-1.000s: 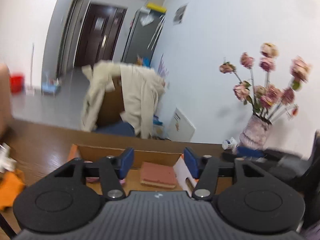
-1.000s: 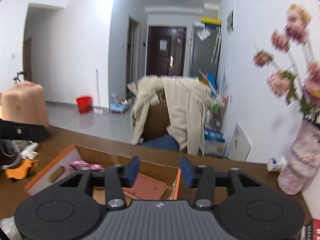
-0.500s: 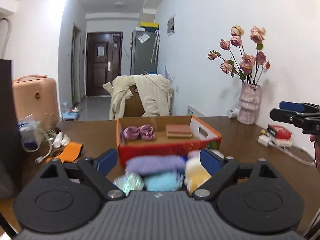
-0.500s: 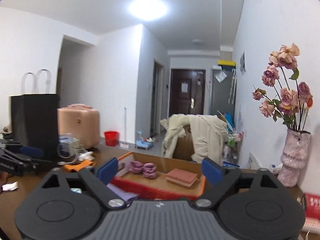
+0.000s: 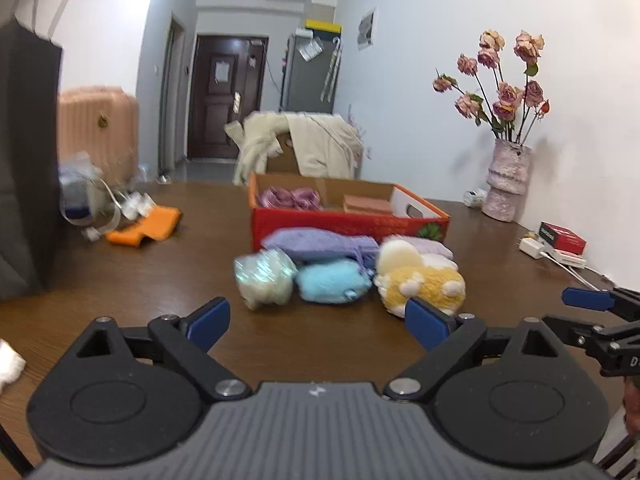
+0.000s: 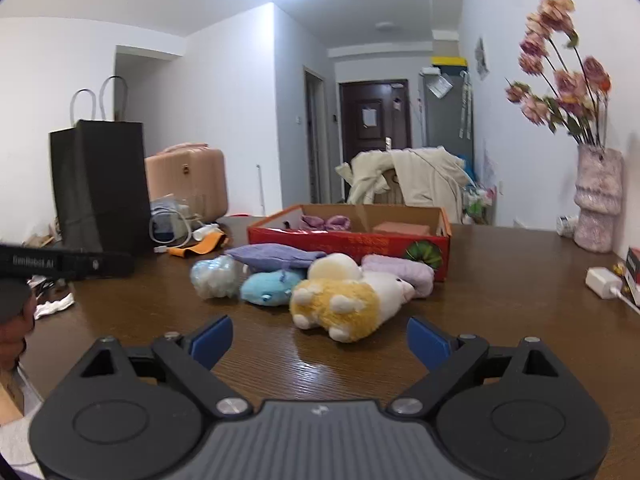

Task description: Organize soft objects

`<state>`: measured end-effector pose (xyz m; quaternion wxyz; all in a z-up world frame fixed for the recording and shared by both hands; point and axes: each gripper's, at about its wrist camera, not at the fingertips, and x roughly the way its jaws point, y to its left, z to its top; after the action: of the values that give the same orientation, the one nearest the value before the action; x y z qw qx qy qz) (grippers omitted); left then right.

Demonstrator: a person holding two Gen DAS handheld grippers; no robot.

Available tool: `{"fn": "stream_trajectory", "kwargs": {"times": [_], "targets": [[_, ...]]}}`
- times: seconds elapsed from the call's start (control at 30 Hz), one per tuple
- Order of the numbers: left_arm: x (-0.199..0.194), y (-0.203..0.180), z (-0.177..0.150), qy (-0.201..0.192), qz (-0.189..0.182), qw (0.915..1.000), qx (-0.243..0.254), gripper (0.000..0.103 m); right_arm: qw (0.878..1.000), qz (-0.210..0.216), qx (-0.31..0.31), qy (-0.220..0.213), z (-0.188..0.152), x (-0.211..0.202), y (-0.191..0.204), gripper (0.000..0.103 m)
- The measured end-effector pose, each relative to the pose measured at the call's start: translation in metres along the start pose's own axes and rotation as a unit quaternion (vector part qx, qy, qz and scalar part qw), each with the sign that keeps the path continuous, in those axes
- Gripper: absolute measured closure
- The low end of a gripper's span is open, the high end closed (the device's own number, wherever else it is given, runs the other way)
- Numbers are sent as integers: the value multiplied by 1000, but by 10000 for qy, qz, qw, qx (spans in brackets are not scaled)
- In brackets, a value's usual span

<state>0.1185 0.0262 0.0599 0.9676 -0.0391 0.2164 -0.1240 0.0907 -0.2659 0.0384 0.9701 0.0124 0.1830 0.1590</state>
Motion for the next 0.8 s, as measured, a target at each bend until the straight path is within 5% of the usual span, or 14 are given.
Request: {"fn": "stream_trajectory", "kwargs": {"times": [0.27,0.43,0.8], "targets": [[75,-30,5,426,-722,9962,-218,7,9954,-205,860,377,10,56,-36,12],[132,-36,20,807,-1179,9885,-500,23,9885,-151,1434,451,19,96,-55,24],[204,-14,12,1465,-1966,9535,-1753,42,9715,101,2230,798,21,161,-77,43]]}}
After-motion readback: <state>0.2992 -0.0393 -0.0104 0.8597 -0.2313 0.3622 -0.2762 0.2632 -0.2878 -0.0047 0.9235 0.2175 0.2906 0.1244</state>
